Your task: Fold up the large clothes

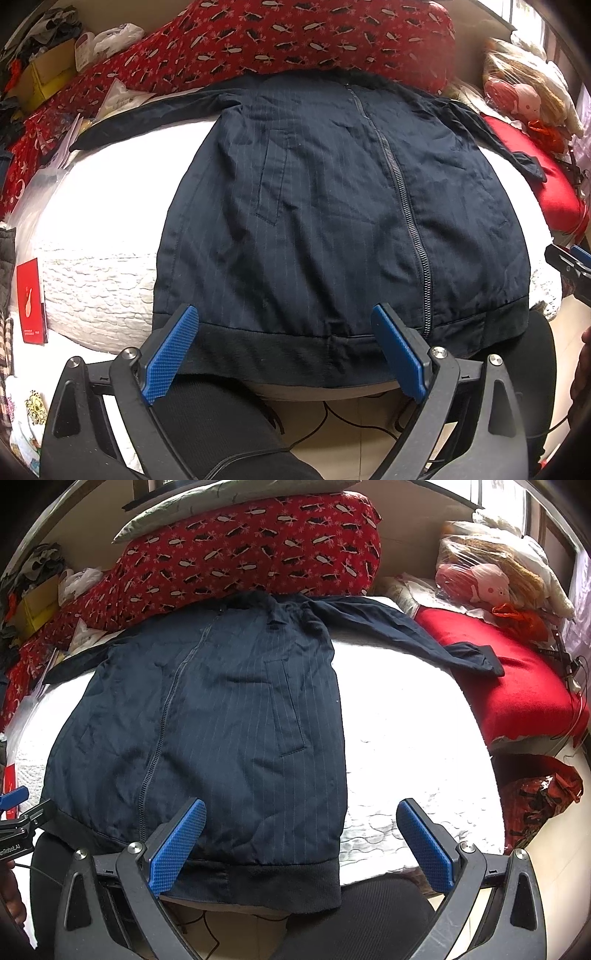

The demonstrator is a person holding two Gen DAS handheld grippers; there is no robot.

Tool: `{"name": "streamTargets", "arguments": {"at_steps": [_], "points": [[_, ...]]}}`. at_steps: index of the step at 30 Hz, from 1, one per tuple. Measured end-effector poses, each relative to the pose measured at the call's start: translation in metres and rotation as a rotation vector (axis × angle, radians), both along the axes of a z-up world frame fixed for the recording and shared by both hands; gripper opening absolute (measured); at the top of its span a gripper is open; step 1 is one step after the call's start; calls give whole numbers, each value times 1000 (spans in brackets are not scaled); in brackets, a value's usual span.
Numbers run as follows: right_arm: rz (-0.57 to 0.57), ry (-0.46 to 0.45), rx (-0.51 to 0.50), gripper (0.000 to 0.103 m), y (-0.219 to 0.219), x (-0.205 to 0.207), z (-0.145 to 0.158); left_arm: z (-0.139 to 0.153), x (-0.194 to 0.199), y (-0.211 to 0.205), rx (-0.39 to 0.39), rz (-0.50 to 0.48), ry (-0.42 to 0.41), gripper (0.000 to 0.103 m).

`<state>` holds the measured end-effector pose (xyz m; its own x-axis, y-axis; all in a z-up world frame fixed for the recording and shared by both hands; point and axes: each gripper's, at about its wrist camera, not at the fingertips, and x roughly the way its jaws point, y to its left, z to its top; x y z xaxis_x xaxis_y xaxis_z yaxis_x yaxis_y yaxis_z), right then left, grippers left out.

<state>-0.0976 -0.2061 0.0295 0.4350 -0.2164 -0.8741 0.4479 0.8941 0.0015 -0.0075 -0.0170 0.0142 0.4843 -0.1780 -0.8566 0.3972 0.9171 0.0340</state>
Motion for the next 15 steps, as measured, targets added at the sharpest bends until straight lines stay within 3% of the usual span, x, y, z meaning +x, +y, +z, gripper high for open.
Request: {"name": "streamTargets", "arguments": {"at_steps": [7, 10, 15], "points": [[-40, 10, 36, 103, -11, -2, -7, -4, 7, 12, 9, 28, 13, 95], [-56, 22, 36, 103, -15, -2, -11, -8, 18, 23, -14, 52, 60, 95], [-87, 53, 50, 103, -27, -5, -24, -18, 47, 62, -30, 190, 114, 95]]}}
